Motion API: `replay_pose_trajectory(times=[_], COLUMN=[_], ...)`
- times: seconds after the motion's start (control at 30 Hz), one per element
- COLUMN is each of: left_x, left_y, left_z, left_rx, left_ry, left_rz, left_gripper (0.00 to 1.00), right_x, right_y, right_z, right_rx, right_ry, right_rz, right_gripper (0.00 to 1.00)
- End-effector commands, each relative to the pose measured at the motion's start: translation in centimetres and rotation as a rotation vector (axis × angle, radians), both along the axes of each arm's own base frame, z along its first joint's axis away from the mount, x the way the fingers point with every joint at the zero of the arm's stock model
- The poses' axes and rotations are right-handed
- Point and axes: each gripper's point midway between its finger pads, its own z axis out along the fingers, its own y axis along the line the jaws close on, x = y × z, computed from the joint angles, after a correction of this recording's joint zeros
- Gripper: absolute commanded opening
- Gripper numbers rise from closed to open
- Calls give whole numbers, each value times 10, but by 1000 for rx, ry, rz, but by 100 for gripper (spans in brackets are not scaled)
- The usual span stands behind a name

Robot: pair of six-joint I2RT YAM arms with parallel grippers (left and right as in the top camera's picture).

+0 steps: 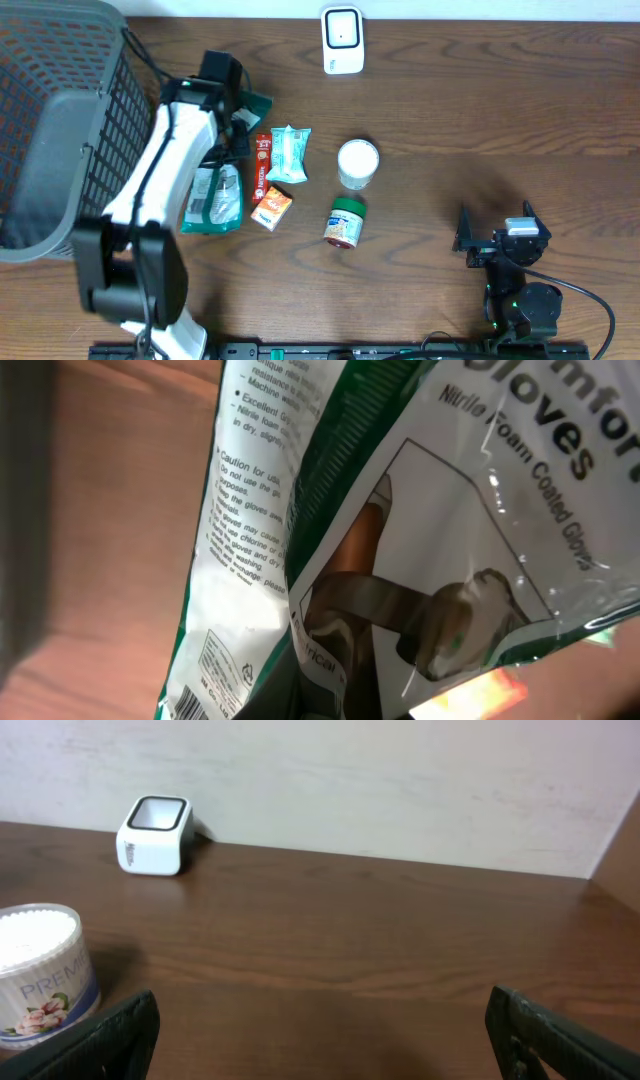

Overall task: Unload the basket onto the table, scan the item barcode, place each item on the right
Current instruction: 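Carry the gloves pack out and lay it left of the items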

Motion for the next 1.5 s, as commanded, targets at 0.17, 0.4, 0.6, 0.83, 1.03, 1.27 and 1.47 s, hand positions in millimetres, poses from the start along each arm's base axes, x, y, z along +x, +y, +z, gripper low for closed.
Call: replay_pose_trajectory(times=[0.17,0.4,0.6,0.83,1.03,1.27,1.47], left_x=[-1,-10,-12,-16,-21,-28,-34], left_y=[0,6,15,-15,-55,-81,-100], left_z=[-55,-84,-96,-106,-112,-126,-127], left_rx=[11,40,93,-11,-192,-273,-283], left_ry=[66,81,55,62,99,147,153], left_rz=[66,67,82,40,16,-20,-70], left_gripper=[7,7,7,8,8,12,11], right_x=[0,0,0,0,0,0,0], right_y=[2,2,2,2,2,2,2], right_z=[-2,-1,-1,-2,-2,-2,-1], right_rx=[-10,-10,-10,-10,-10,-10,-10], right_ry=[6,5,5,6,6,6,5], right_rz=[8,8,8,8,8,8,8], right_gripper=[99,99,99,99,99,99,99])
